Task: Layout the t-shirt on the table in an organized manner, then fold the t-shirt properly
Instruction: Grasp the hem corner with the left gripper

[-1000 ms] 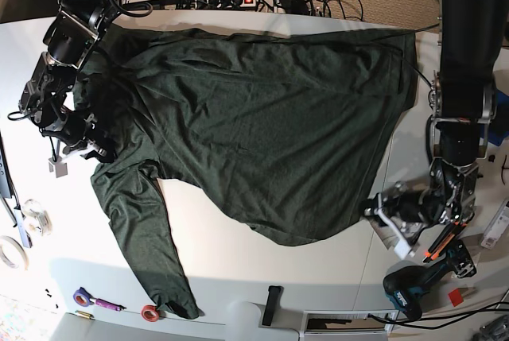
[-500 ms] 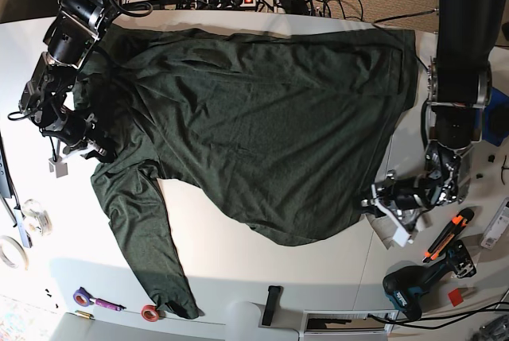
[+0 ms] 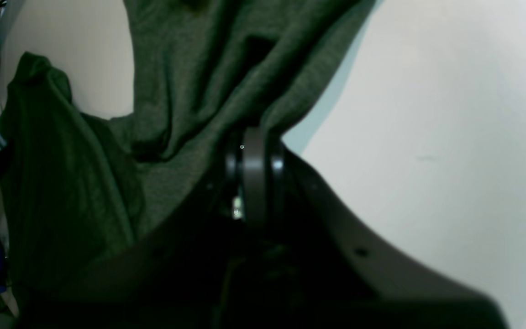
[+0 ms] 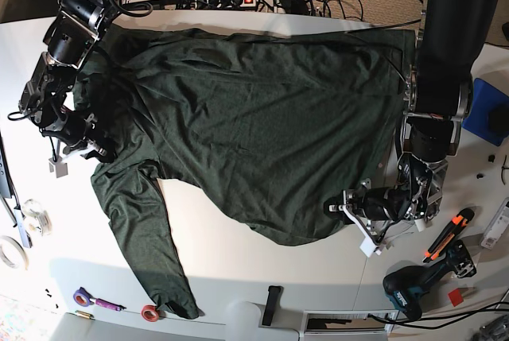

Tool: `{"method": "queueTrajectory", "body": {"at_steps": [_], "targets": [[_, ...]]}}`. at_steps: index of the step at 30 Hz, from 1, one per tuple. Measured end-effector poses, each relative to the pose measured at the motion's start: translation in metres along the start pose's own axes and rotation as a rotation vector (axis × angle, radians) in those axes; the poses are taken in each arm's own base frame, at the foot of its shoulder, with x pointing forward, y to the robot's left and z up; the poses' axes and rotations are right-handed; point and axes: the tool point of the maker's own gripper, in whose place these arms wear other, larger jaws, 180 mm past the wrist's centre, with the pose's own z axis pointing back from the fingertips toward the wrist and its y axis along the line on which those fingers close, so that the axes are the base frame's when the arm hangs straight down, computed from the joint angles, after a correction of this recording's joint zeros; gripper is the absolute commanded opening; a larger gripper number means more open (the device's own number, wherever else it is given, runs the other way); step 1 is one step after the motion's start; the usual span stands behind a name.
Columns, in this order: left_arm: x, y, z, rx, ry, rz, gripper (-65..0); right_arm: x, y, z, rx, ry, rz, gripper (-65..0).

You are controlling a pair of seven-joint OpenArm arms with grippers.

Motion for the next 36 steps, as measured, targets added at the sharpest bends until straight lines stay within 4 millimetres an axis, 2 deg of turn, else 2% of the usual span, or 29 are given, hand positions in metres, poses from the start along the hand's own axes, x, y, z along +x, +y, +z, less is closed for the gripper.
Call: {"method": "queueTrajectory", "body": {"at_steps": [9,17,25,26,28,36], "targets": [[0.006,0.001,0.000,0.015,-0.014,-0.013,-44.7,0.000,0.000,0.000,0.000,0.000,0.000,-65.0],[0.012,-0.005,-0.001,-0.012,-0.051,0.013,-52.2,0.000,0.000,0.000,0.001,0.000,0.002,-65.0],[0.022,-0.009,0.002,-0.019,-0.077,-0.006,-52.9,0.000,0.000,0.000,0.001,0.000,0.002,-65.0],[0.023,-0.009,0.002,-0.018,-0.077,-0.007,-55.5,0.000,0.000,0.000,0.001,0.000,0.002,-65.0],[0.023,-0.009,0.002,-0.018,-0.078,-0.008,-65.0,0.000,0.000,0.000,0.001,0.000,0.002,-65.0],[0.027,-0.010,0.002,-0.019,-0.098,-0.007,-65.0,0.002,0.005,0.000,0.033,-0.016,-0.008,-65.0]]}}
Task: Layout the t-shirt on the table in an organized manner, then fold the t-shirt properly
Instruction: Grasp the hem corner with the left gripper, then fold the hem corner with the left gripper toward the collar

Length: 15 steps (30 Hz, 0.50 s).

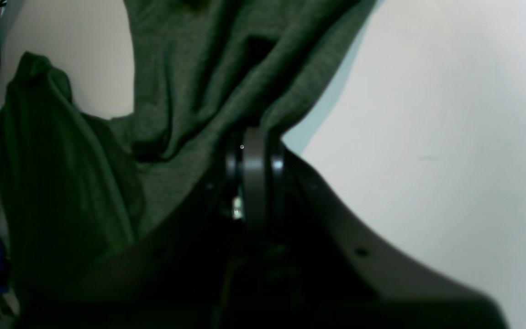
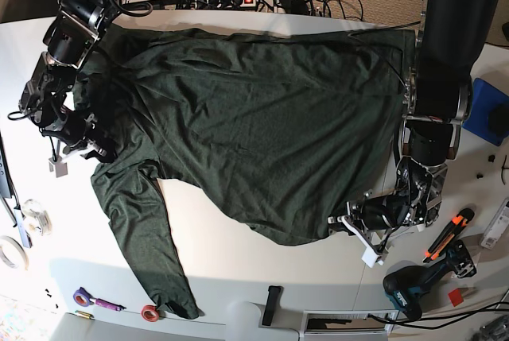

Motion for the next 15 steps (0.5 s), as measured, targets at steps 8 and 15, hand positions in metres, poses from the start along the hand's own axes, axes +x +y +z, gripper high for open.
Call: {"method": "queueTrajectory", "body": {"at_steps": [8,15], "targets": [[0.036,-0.050,0.024,-0.269,-0.089,-0.039,-65.0,0.033,0.050,0.024,0.144,-0.069,0.206,-65.0],[0.046,-0.018,0.068,-0.313,-0.127,0.084,-65.0,0.048,0.074,0.053,0.104,-0.108,0.391,-65.0]]}}
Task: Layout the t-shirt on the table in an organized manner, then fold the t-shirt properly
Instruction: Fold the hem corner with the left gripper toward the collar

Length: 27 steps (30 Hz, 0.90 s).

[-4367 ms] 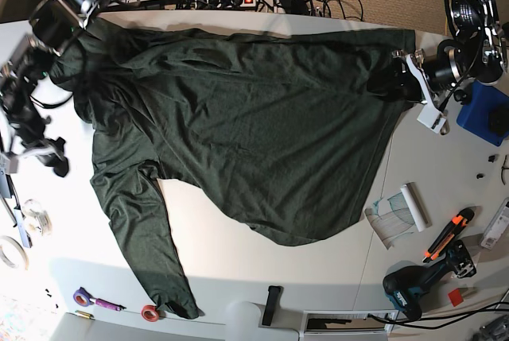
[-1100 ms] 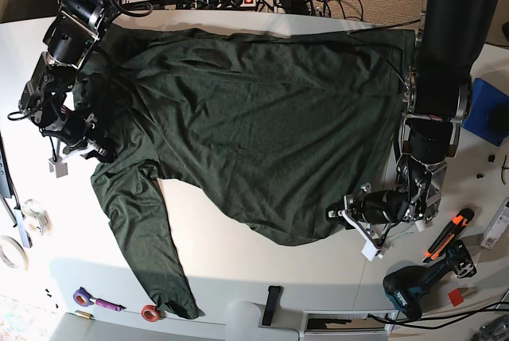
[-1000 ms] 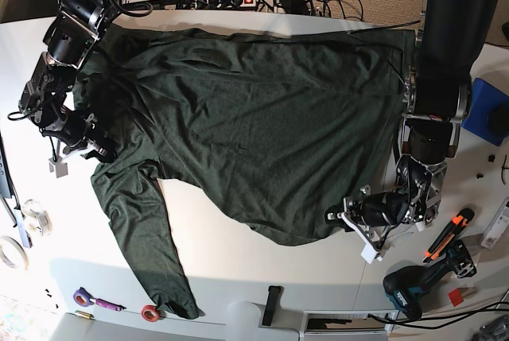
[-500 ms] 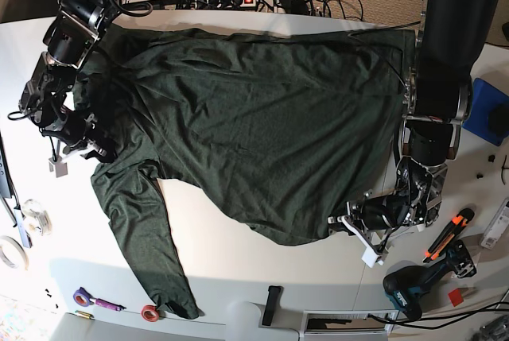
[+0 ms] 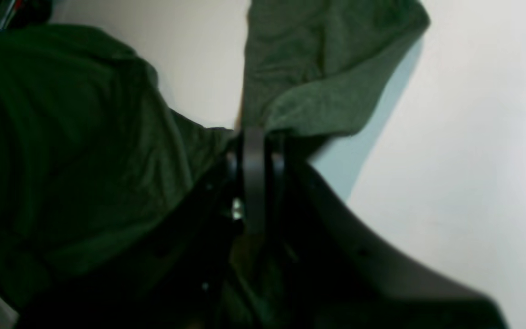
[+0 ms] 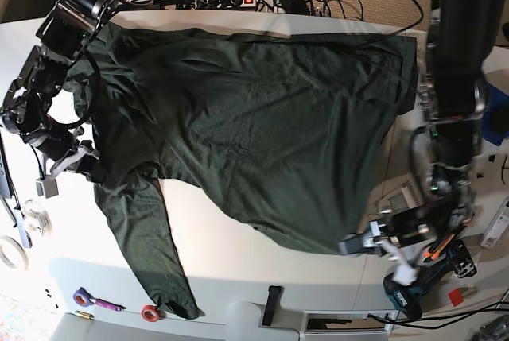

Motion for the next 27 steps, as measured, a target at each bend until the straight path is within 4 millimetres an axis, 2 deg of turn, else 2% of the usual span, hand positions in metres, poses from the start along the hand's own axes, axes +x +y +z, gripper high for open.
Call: {"method": "queueTrajectory", "body": {"at_steps": [3,9,12,18,27], "targets": [[-0.008,0.014,0.021,0.011,0.013,0.038,-65.0,0.009,0.016,0.011,0.018,-0.021,0.070,-65.0],[-0.029,0.014,0.057,-0.089,0.040,0.142,-65.0,-0.015,0.030,0.027,0.020,0.034,0.129,-65.0],[-0.052,0.016,0.072,-0.068,0.168,0.098,-65.0,-0.019,0.035,0.035,0.014,0.035,0.156,-65.0],[-0.059,0.007,0.087,-0.043,0.198,-0.052,-65.0,-0.024,0.022,0.065,-0.046,-0.010,0.127,-65.0],[-0.074,-0.037,0.097,-0.077,0.185,-0.283,-65.0,-0.023,-0.003,0.110,-0.103,-0.106,0.025,-65.0]]}}
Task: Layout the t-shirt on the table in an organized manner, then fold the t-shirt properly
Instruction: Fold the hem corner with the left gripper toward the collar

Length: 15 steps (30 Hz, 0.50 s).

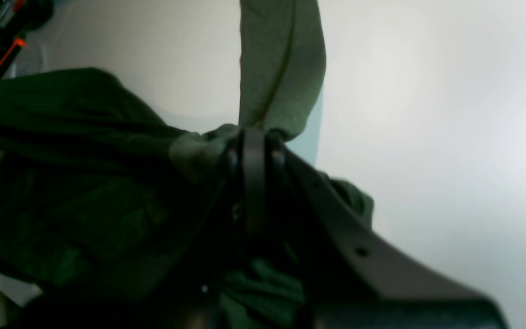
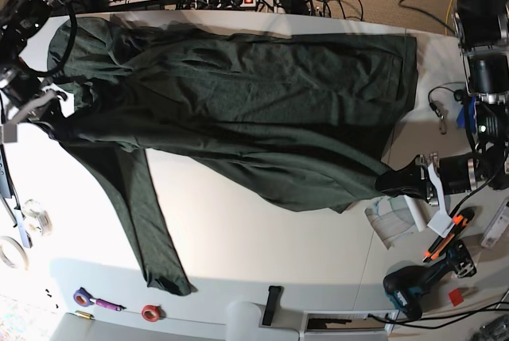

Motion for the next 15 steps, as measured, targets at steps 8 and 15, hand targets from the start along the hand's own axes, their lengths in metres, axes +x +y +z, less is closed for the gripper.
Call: {"method": "queueTrajectory", "body": {"at_steps": [8,15], "targets": [[0.004,-0.003,0.050,0.104,-0.143,-0.049,-65.0,-0.005,-0.007,0.014,-0.018,-0.009,-0.030,-65.0],[-0.029,0.000,0.075,0.174,-0.160,-0.001,-65.0,-0.006,-0.006,0.015,-0.008,-0.010,-0.035,-65.0]]}}
